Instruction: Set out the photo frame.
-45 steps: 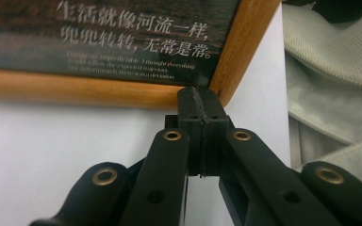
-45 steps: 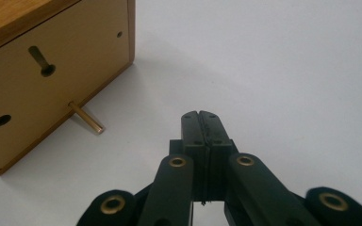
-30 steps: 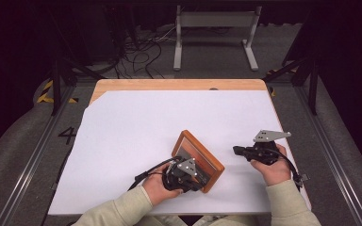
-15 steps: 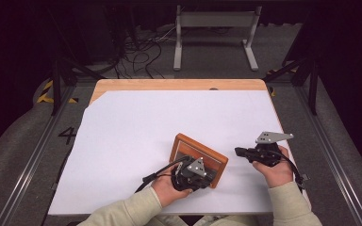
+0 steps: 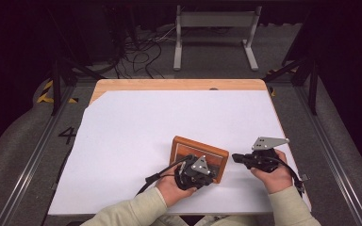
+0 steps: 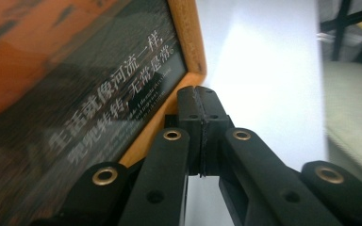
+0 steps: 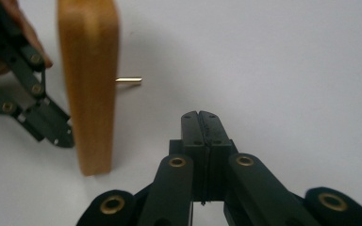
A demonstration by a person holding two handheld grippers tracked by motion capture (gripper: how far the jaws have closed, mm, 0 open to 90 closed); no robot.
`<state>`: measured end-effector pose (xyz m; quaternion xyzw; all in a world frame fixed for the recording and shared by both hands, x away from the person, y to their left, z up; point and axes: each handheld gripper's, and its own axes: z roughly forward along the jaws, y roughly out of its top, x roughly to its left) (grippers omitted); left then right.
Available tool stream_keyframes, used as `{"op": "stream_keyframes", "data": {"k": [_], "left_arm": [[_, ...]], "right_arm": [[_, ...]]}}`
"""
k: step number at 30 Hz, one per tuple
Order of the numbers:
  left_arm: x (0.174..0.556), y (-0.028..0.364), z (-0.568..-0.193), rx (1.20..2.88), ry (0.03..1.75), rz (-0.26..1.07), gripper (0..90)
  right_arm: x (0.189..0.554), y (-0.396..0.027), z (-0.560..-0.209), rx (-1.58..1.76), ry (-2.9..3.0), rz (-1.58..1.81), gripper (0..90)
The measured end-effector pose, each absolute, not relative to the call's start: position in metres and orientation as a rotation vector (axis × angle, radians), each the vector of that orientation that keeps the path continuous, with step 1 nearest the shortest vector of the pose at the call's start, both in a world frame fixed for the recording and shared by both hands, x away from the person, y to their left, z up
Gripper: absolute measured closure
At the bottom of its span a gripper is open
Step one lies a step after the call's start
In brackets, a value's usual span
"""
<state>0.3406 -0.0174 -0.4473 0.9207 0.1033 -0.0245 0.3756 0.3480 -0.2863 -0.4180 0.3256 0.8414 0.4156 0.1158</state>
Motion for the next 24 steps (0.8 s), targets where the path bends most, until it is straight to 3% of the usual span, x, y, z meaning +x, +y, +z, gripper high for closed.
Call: {"op": "stream_keyframes", "data": {"k": [6,24], "left_arm": [[0.337,-0.001,-0.439,2.381,0.237,-0.051,89.3],[0.351,0.086,-0.425,2.262,0.414,-0.001,86.4]], "right_arm": [[0.334,-0.278,-0.421,0.839,2.563,1.204,90.0],[0.306,-0.245,-0.434,0.577,2.769,1.152,90.0]]}}
